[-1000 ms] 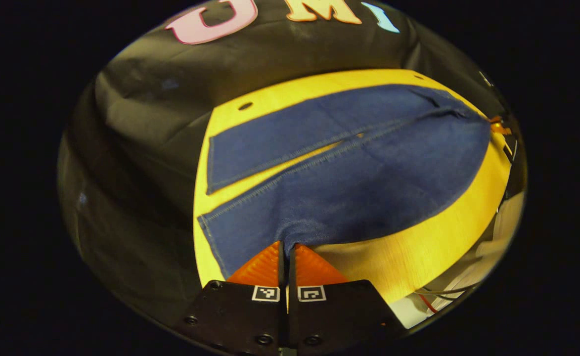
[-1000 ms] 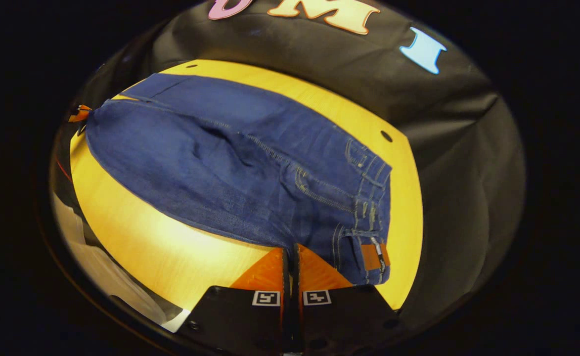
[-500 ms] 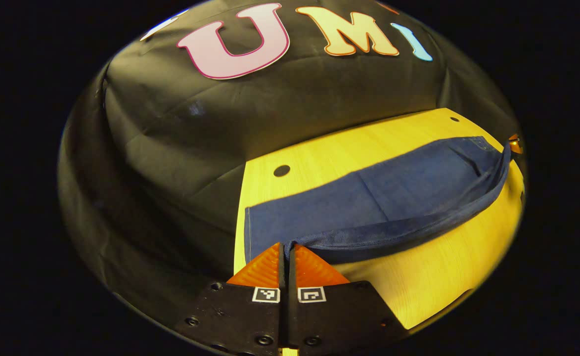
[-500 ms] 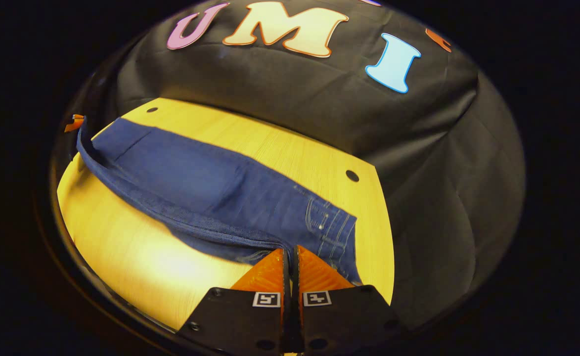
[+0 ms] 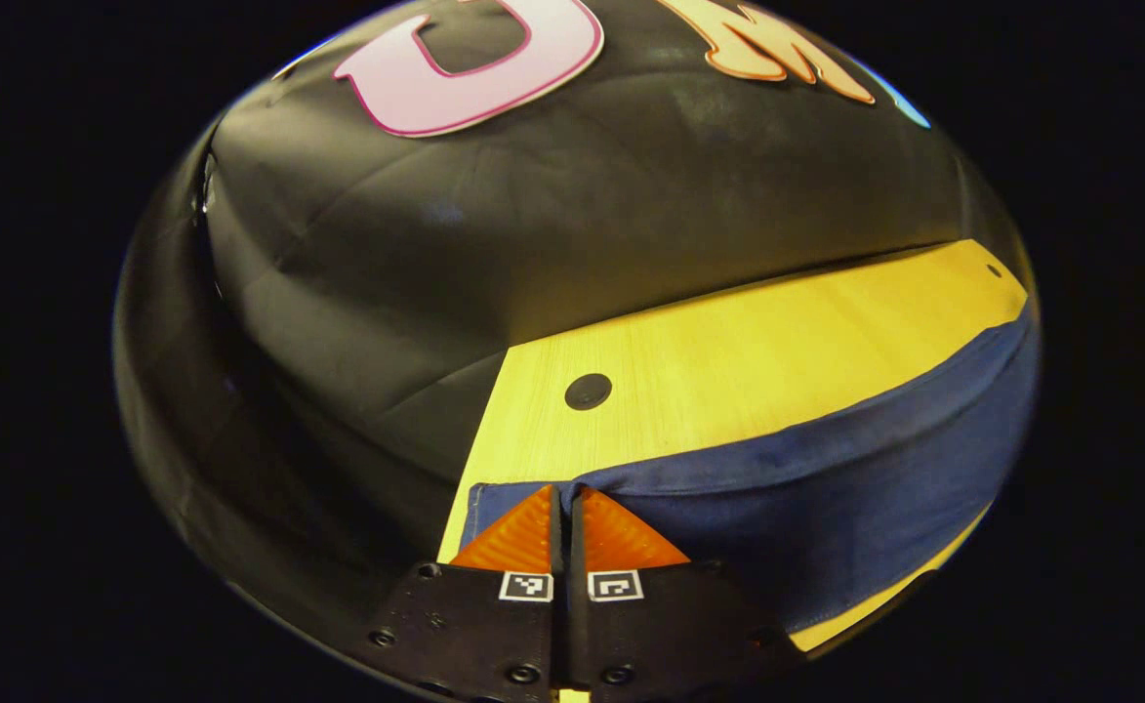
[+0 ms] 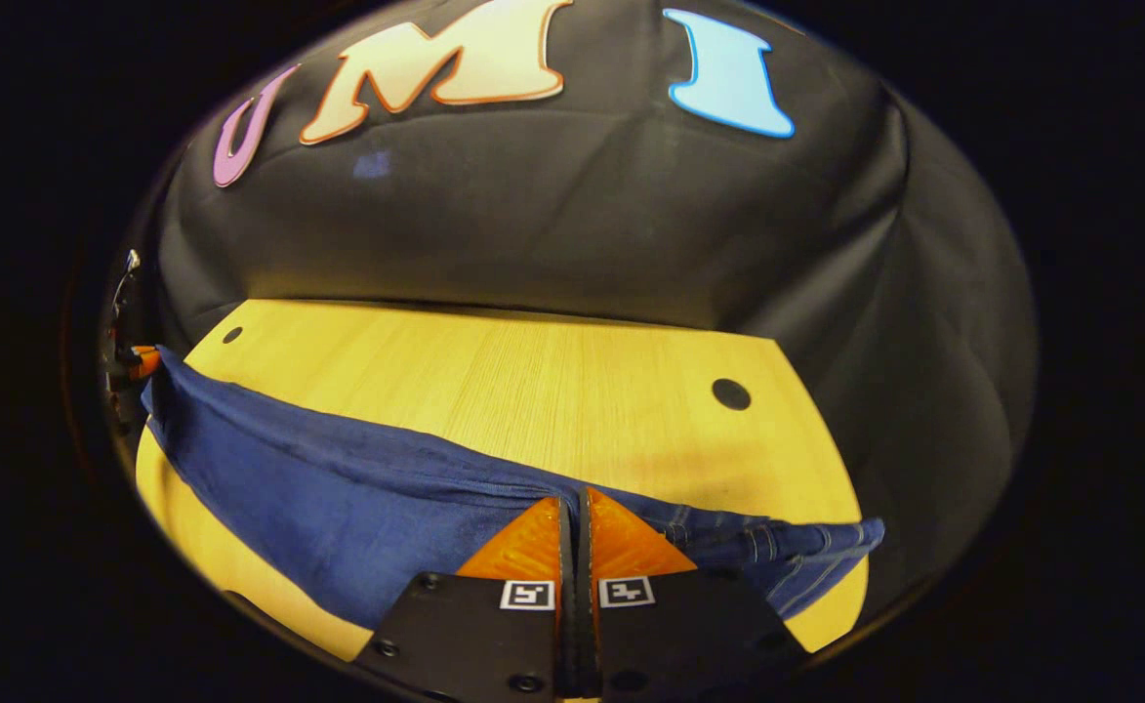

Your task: Grasp the waist and the cuffs of the jeans and fold them to make the two legs overlap; first hold the waist and fold one-third of the jeans toward the cuffs, then hold the cuffs and fold the remaining one-third in the same direction to finish folding.

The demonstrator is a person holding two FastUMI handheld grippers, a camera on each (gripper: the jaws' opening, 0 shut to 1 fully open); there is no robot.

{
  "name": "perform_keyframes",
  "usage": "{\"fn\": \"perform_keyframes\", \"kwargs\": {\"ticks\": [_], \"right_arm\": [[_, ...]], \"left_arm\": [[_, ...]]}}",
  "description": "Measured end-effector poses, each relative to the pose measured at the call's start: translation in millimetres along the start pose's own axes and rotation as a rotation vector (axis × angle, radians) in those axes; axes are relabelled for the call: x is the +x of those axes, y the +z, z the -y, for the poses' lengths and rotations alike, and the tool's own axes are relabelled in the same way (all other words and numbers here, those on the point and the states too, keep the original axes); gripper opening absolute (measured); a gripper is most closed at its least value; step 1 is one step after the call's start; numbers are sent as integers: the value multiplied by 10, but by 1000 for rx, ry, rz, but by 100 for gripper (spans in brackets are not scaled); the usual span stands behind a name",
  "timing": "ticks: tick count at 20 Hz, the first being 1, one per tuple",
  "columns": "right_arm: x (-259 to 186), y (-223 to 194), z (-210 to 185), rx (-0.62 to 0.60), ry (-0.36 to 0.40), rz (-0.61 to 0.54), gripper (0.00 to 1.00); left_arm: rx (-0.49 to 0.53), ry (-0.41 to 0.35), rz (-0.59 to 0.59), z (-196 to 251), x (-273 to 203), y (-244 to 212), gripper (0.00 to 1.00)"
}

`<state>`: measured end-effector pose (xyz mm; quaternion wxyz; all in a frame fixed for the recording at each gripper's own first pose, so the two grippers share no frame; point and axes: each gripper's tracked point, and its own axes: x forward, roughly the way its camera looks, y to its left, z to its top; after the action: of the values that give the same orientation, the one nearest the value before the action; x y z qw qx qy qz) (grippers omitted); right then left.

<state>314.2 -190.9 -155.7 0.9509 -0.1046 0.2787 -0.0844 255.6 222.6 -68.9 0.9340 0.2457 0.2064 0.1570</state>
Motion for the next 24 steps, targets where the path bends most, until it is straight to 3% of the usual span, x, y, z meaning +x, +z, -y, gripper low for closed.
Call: {"fn": "perform_keyframes", "kwargs": {"ticks": [1, 4, 5, 7, 9, 10, 13, 17, 20, 24], "right_arm": [[131, -48, -10, 3, 6, -5, 6], [322, -149, 21, 14, 15, -15, 3], [339, -152, 18, 21, 23, -22, 11], [312, -144, 15, 27, 46, -25, 17], [223, -94, 59, 20, 51, -16, 72], [113, -83, 83, 36, 55, -11, 100], [-219, -76, 348, 100, 35, 7, 100], [-593, -455, 1021, 142, -67, -27, 100], [-729, -824, 1410, 151, -125, -73, 100], [-658, -1159, 1571, 199, -123, -121, 100]], "left_arm": [[-1, 4, 2, 44, 97, -41, 0], [-4, 10, 2, 116, 253, -67, 0], [-19, 0, -4, 149, 249, -86, 3], [-66, -21, -13, 226, 174, -139, 52], [-132, 10, 13, 201, 150, -83, 100], [-170, 15, 26, 176, 40, -43, 95], [-286, -11, 40, 194, -203, -6, 95], [-388, -59, 65, 268, -657, 18, 96], [-421, -73, 61, 338, -922, -39, 96], [-426, -69, 47, 528, -1188, -172, 95]]}}
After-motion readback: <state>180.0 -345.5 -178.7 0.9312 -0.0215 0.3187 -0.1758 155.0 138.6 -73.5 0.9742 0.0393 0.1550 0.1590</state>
